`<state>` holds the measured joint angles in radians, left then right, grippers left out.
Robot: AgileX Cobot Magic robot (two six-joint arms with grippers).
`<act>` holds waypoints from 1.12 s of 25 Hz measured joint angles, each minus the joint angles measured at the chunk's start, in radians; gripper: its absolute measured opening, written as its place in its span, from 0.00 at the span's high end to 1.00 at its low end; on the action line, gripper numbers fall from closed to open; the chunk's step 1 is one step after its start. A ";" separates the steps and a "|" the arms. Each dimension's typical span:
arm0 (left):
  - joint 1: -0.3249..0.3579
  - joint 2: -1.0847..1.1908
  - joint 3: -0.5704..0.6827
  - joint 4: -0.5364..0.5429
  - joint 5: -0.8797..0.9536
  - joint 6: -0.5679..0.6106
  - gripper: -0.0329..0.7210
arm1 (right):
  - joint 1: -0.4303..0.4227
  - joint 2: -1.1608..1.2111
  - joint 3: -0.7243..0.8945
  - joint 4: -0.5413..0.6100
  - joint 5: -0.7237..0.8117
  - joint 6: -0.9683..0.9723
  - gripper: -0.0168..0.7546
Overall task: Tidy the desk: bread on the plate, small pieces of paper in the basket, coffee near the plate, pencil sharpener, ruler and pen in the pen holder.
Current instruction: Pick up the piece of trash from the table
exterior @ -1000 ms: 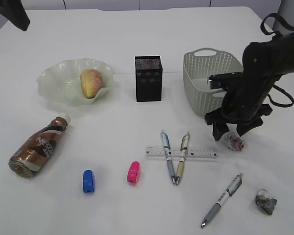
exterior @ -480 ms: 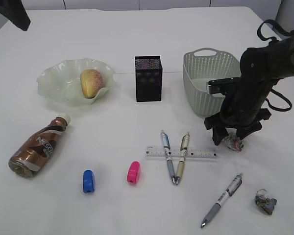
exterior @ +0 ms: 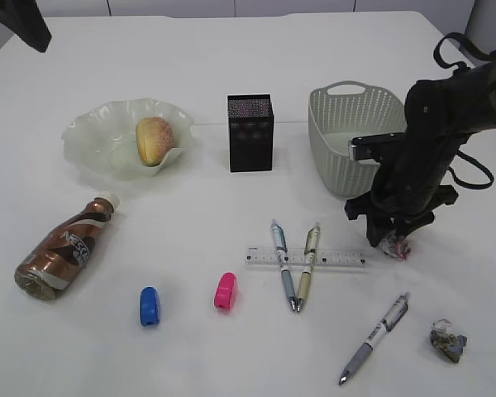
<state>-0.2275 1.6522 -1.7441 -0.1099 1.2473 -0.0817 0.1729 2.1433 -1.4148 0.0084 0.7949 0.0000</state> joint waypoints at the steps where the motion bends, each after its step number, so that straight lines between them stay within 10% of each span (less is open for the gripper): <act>1: 0.000 0.000 0.000 0.000 0.000 0.000 0.30 | 0.000 0.000 0.000 0.000 0.006 0.000 0.56; 28: 0.000 0.000 0.000 0.000 0.000 0.000 0.30 | 0.000 0.003 -0.072 0.006 0.153 0.000 0.74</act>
<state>-0.2275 1.6522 -1.7441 -0.1099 1.2473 -0.0817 0.1729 2.1464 -1.4867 0.0142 0.9484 0.0000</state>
